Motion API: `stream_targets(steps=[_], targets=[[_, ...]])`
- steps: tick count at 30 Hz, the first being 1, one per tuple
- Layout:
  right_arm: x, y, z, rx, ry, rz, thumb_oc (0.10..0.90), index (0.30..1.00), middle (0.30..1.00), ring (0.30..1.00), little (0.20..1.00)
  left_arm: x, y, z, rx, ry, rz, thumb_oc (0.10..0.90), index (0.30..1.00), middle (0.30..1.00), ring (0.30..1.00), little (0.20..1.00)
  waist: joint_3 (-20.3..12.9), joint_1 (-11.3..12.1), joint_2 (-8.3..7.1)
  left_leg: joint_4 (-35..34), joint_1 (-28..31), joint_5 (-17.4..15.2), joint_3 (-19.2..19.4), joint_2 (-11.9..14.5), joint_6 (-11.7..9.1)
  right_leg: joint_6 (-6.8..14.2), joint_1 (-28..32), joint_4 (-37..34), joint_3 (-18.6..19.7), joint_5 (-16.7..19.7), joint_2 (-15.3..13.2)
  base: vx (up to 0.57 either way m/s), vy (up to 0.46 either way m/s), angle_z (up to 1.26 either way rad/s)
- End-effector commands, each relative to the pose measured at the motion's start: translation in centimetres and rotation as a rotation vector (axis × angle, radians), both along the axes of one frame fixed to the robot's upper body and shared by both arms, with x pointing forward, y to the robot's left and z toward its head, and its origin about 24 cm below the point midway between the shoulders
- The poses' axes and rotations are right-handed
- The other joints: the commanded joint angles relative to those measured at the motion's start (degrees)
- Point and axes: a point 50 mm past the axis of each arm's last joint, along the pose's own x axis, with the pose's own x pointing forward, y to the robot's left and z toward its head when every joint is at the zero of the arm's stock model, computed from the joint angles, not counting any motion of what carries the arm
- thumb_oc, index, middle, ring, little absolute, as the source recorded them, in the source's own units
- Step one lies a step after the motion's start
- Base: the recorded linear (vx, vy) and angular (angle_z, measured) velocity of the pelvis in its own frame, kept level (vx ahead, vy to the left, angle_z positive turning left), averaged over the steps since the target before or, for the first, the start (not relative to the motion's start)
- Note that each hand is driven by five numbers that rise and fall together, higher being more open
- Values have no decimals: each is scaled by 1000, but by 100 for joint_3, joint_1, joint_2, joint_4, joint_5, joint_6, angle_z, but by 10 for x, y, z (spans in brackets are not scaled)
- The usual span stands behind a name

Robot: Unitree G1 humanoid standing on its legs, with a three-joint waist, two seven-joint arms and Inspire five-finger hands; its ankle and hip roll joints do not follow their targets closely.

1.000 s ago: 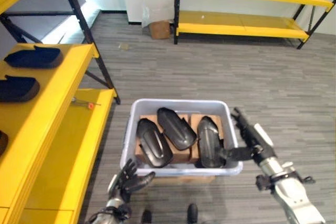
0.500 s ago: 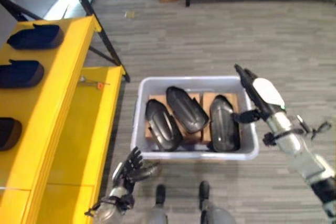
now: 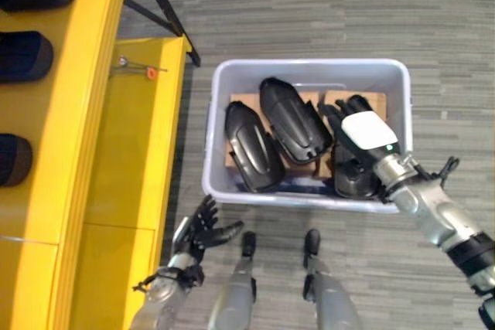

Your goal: Move parts from the plastic box to the shelf.

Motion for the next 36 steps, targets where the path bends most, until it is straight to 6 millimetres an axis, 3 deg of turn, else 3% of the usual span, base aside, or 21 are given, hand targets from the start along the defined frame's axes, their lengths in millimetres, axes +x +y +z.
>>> stream_targets(steps=[1,13,25,30,36], targets=[[7,13,48,-6,-206,67,900,1000,1000,1000,1000,1,-4,19,-6,-118,-27,900,1000,1000,1000,1000,-363,48,-39,155,23,96,-15,158,122,471,-596,1527,15,-777,-652,0,0,0],[20,29,64,-44,-285,72,900,1000,1000,1000,1000,13,-6,31,0,-170,-7,900,1000,1000,1000,1000,-13,122,-145,436,-404,-17,-136,58,209,439,-917,1645,-5,-741,-688,-8,-3,5],[23,30,65,-13,-296,56,900,1000,1000,1000,1000,16,-5,35,7,-184,6,900,1000,1000,1000,1000,145,186,-238,464,-609,-12,-213,29,222,440,-1058,1622,-72,-685,-694,-1,-3,2],[32,27,60,-32,-273,13,900,1000,1000,1000,1000,17,-5,35,4,-187,12,900,1000,1000,1000,1000,208,213,-235,473,-674,-5,-219,7,227,427,-1135,1625,-70,-668,-691,-3,3,2],[44,28,71,-105,-292,-16,900,1000,1000,1000,1000,20,-8,40,-1,-207,7,900,1000,1000,1000,1000,338,260,-272,546,-881,0,-247,-7,220,429,-1305,1589,-78,-611,-663,0,0,0]])
